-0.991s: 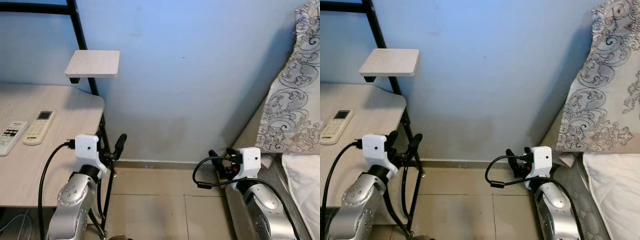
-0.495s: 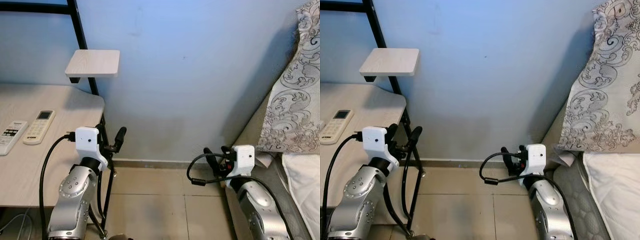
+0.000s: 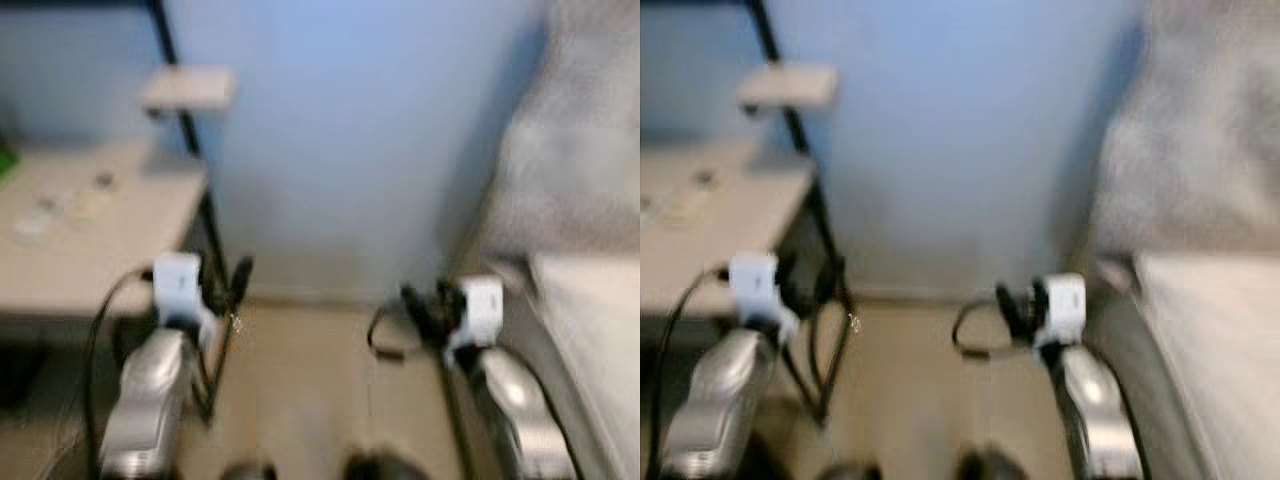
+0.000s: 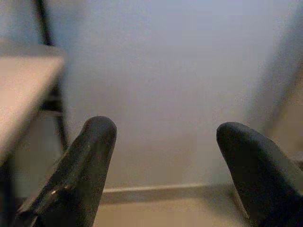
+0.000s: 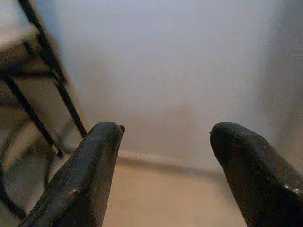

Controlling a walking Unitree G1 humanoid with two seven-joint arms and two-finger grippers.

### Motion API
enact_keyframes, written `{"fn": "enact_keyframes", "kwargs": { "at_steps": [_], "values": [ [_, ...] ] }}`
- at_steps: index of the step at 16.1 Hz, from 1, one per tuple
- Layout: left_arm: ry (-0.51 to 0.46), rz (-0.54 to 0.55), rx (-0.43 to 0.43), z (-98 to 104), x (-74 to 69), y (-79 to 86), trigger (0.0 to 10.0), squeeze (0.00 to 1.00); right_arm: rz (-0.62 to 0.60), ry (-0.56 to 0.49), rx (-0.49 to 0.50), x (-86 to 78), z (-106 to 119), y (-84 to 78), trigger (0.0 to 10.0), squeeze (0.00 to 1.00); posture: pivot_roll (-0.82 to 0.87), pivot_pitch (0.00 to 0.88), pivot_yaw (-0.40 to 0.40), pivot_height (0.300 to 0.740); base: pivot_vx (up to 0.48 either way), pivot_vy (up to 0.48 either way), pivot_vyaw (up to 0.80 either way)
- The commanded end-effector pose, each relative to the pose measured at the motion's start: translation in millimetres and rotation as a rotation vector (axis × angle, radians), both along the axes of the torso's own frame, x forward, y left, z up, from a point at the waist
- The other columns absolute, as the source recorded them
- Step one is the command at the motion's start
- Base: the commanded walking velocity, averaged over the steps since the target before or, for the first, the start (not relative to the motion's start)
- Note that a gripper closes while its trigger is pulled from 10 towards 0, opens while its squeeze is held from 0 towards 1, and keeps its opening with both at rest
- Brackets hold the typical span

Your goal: Clean up the room

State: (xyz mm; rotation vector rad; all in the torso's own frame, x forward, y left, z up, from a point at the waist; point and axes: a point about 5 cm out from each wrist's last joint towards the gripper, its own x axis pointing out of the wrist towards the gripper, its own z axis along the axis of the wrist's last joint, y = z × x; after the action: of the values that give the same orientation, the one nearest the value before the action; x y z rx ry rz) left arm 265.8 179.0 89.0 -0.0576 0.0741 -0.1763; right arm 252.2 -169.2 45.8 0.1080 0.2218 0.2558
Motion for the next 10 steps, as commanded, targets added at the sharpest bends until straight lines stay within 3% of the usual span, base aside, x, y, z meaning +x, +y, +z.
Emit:
{"fn": "enact_keyframes", "kwargs": {
  "at_steps": [1,4,6,10],
  "values": [
    [-0.013,-0.024,0.018,2.0,2.2,-2.9,10.0,0.0,-0.01,0.0,-0.01,-0.4,0.7,-2.3,10.0,0.0,0.0,0.0,-0.011,0.74,-0.292,-0.251,0.0],
    [-0.012,-0.042,0.032,0.6,2.2,-3.2,10.0,0.0,0.004,0.003,-0.037,0.1,0.1,1.2,10.0,0.0,0.0,0.0,-0.007,0.74,-0.091,0.0,0.0],
    [-0.024,-0.075,0.034,1.3,0.8,-5.1,10.0,0.0,0.019,-0.001,-0.048,0.2,0.4,5.3,10.0,0.0,0.0,0.0,-0.005,0.74,0.0,0.0,-0.7],
    [-0.025,-0.1,0.049,-0.2,0.2,-8.4,10.0,0.0,-0.099,-0.06,-0.054,6.1,9.5,-3.9,10.0,0.0,0.0,0.0,-0.006,0.74,0.0,0.45,-0.65]
  ]
}}
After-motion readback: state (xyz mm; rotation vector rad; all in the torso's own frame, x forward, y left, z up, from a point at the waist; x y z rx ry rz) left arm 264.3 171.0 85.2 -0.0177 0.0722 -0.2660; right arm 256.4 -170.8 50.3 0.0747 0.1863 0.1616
